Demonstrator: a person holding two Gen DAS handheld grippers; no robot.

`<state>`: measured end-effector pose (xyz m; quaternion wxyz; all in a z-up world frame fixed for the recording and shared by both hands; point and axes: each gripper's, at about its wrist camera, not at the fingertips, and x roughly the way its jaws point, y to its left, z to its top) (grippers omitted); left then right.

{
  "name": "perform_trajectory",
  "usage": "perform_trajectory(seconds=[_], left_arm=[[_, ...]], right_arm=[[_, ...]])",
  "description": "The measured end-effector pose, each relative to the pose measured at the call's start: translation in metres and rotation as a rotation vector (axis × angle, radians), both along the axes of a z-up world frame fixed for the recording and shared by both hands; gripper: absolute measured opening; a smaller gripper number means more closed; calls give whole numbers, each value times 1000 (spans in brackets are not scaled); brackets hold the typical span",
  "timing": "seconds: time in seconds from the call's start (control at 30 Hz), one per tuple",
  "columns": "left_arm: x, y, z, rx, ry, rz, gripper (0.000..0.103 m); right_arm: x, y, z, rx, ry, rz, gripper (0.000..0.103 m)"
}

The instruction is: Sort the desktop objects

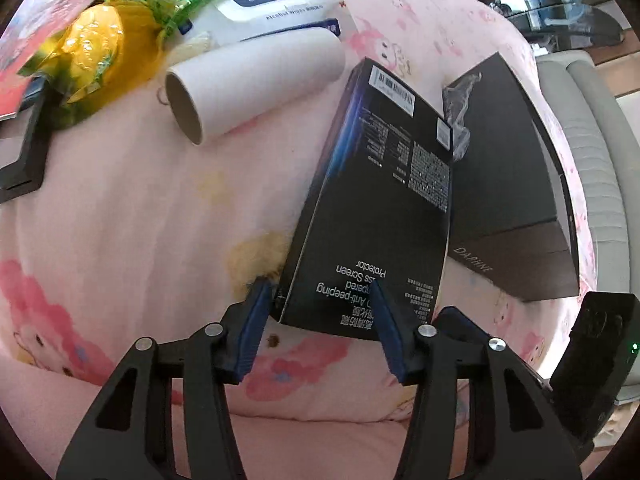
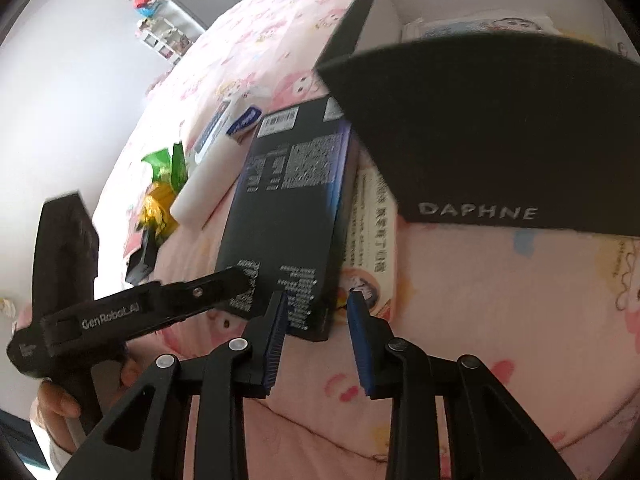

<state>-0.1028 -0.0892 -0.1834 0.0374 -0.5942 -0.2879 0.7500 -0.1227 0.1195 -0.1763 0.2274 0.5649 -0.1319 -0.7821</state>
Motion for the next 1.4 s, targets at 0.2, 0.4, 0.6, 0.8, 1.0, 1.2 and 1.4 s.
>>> perform_trajectory(seconds=[0.2, 0.4, 0.6, 0.8, 1.0, 1.2, 1.4], left_arm=[[-1, -5, -1, 40, -4, -5, 59], [1, -6, 5, 108, 43, -19, 61], [6, -7, 19, 94, 121, -18, 55], [17, -5, 32, 73, 218, -19, 48], [15, 2, 38, 121, 279, -52, 47], [22, 7, 43, 110, 276, -105, 47], [14, 9, 33, 115, 235, -105, 47]], right_arm=[[0, 2, -11, 5, -27, -15, 27], [4, 0, -5, 15, 12, 1, 26], [6, 10, 3, -4, 31, -5, 26], [8, 10, 7, -5, 47, -1, 26], [9, 5, 8, -60, 40, 30, 25], [9, 2, 14, -98, 58, 37, 26], [5, 6, 10, -36, 43, -11, 26]])
